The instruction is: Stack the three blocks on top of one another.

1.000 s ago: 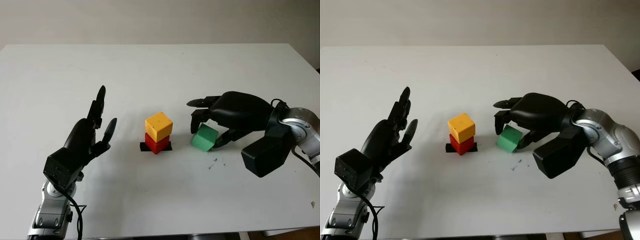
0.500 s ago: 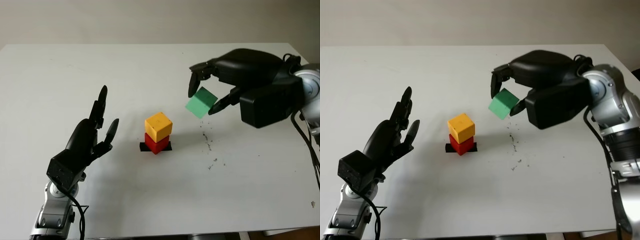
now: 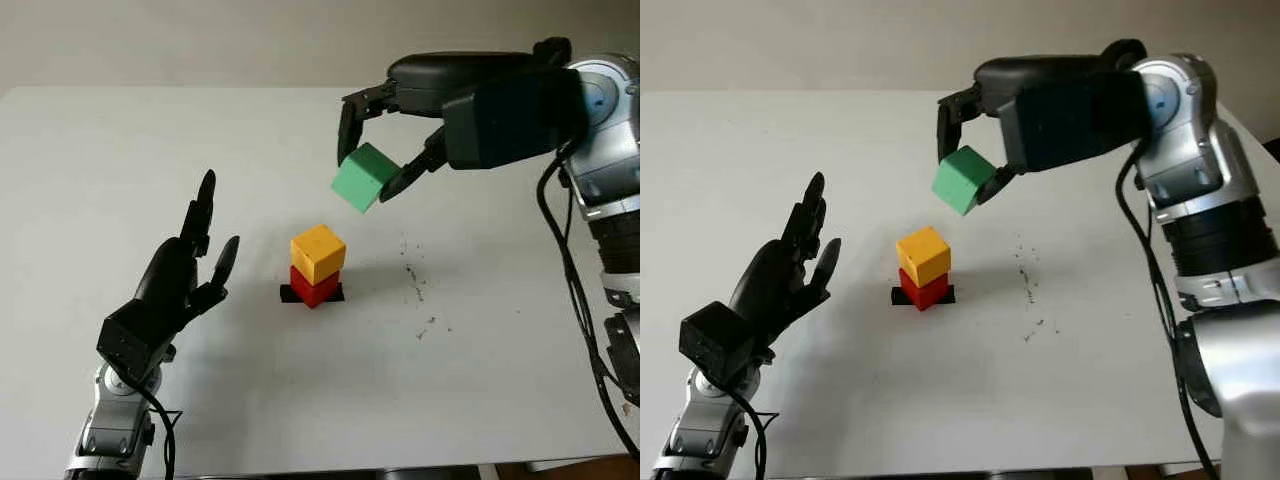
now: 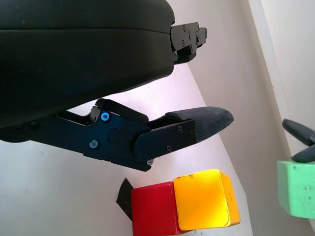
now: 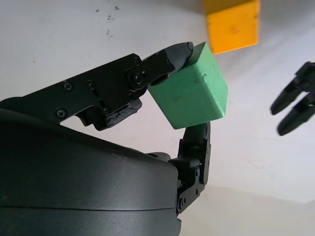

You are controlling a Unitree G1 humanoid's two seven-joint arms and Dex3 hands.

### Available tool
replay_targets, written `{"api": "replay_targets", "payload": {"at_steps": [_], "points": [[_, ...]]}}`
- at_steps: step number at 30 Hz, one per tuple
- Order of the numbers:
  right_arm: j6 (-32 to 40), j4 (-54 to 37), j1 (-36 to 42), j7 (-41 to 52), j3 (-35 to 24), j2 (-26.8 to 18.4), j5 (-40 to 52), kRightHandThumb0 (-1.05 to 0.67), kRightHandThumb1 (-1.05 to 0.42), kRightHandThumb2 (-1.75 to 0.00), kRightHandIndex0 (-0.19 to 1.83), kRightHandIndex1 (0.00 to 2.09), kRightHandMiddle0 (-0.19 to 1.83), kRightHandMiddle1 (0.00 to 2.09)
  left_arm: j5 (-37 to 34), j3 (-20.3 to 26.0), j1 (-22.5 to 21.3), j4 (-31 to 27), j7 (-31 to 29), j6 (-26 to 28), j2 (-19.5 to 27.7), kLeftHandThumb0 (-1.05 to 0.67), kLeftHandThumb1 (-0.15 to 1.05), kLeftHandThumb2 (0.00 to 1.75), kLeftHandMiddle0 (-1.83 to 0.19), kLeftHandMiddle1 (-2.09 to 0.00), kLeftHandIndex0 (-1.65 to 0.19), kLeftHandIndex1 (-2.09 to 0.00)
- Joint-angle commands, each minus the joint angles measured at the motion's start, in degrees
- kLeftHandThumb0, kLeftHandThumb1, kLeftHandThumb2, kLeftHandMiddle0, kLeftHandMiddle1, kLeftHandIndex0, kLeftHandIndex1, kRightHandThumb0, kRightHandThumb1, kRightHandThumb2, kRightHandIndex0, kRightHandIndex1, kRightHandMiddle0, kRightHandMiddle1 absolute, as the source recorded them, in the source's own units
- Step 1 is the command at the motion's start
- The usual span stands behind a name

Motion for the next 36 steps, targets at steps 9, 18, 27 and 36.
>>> {"api": "replay_targets", "payload": {"at_steps": [9,18,27,36], "points": [[9.7,-5.0,-4.7,5.1,3.6,3.8,-1.5,-0.35,-0.96,-0.05,0.26,0.05,0.31,1.56,0.2,-0.6,-0.5,-0.6,1.1,-0.5,-1.6,-0.62,1.05,0.67,0.19,-0.05,0.18,-0.05],[10.2,-4.4,-4.0,5.3,4.9,4.4,-1.7,-0.33,-0.96,-0.05,0.29,0.06,0.32,1.61,0.3,-0.7,-0.1,-0.9,1.5,-0.9,-2.0,-0.62,1.05,0.67,0.19,-0.05,0.19,-0.05],[9.1,-4.7,-1.8,3.9,5.5,4.1,-2.4,-0.33,-0.98,-0.06,0.26,0.05,0.26,1.66,0.4,-1.0,0.2,-1.7,1.5,-0.6,-2.0,-0.62,1.05,0.67,0.18,-0.05,0.19,-0.05],[9.9,-5.2,0.5,1.8,5.8,5.1,-3.7,-0.31,-0.97,-0.05,0.38,0.11,0.24,1.69,0.8,-1.5,0.5,-2.2,1.6,-0.2,-2.1,-0.61,1.05,0.68,0.18,-0.06,0.19,-0.05]]}}
